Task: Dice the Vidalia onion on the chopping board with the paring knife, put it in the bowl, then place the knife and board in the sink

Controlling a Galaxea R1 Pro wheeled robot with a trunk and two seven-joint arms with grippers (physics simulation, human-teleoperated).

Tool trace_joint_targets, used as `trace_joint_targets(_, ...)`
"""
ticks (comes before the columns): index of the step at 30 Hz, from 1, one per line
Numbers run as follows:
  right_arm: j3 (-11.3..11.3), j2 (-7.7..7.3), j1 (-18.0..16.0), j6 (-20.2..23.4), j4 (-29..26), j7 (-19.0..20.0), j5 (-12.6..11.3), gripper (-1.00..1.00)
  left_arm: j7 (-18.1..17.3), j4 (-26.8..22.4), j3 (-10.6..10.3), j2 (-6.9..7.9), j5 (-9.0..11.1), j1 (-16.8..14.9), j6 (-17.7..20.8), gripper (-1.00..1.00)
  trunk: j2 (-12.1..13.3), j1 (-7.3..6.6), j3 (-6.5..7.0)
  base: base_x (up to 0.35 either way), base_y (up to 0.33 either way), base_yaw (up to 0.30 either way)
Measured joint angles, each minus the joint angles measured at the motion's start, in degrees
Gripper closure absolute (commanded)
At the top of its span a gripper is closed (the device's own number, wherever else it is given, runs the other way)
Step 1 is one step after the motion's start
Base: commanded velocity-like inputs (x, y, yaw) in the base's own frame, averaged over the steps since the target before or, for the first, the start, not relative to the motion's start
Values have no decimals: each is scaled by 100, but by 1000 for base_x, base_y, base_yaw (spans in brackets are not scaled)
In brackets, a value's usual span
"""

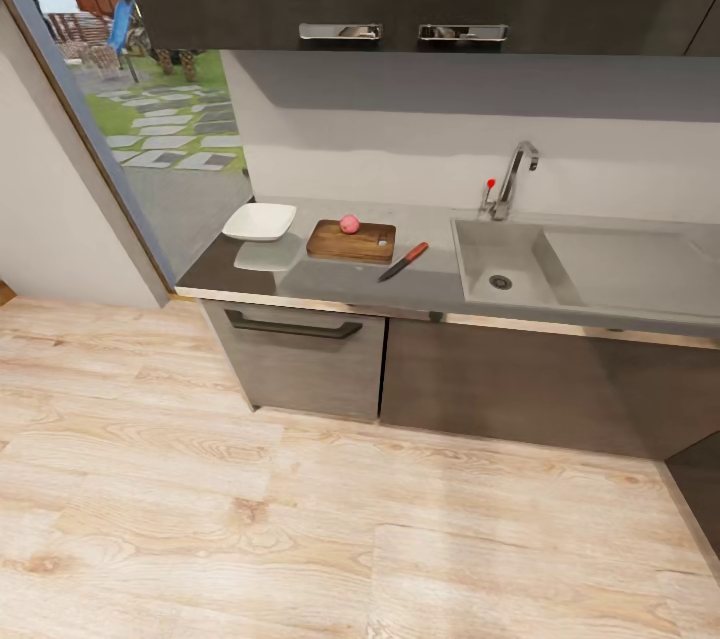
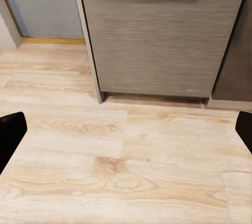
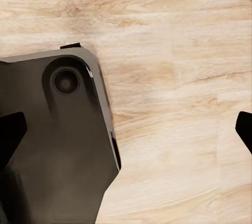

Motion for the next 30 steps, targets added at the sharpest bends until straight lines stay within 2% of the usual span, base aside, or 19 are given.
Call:
trace_joint_targets(7, -6, 19, 0, -177, 0, 10, 0, -100, 0, 64, 0, 2, 0, 0, 0, -100, 0, 0, 28, 0, 0, 0)
trace_joint_targets(11, -23, 5, 0, -962, -3, 7, 1, -100, 0, 83, 0, 2, 1, 0, 0, -100, 0, 0, 62, 0, 0, 0)
trace_joint_targets(16, -38, 3, 0, -1485, -8, -5, 8, -100, 0, 125, 0, 6, 0, 0, 0, -100, 0, 0, 107, 0, 0, 0)
trace_joint_targets(30, -40, 3, 0, -1629, -8, -3, 9, -100, 0, 168, 0, 7, 1, 0, 0, -100, 0, 0, 235, 0, 0, 0)
